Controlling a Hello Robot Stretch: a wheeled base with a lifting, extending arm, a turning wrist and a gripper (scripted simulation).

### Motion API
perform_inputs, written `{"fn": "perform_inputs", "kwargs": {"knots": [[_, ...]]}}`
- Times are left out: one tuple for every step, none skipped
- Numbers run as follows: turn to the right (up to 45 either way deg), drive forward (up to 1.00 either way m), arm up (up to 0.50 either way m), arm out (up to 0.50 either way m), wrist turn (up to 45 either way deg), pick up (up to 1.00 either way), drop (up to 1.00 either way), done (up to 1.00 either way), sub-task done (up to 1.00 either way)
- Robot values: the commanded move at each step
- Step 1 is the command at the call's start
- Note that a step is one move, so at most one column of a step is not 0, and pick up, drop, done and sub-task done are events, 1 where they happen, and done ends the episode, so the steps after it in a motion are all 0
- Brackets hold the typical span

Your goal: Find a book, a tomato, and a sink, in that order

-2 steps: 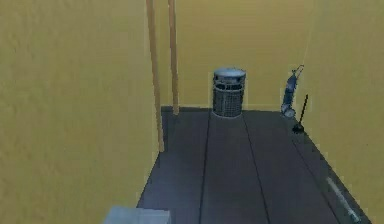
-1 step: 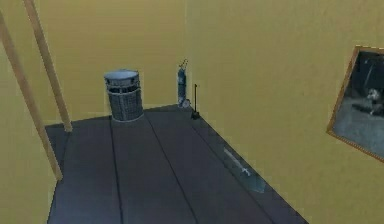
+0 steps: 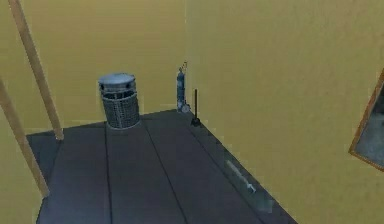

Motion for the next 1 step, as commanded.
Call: {"fn": "perform_inputs", "kwargs": {"knots": [[45.0,0.0,0.0,0.0,0.0,0.0,0.0,0.0,0.0]]}}
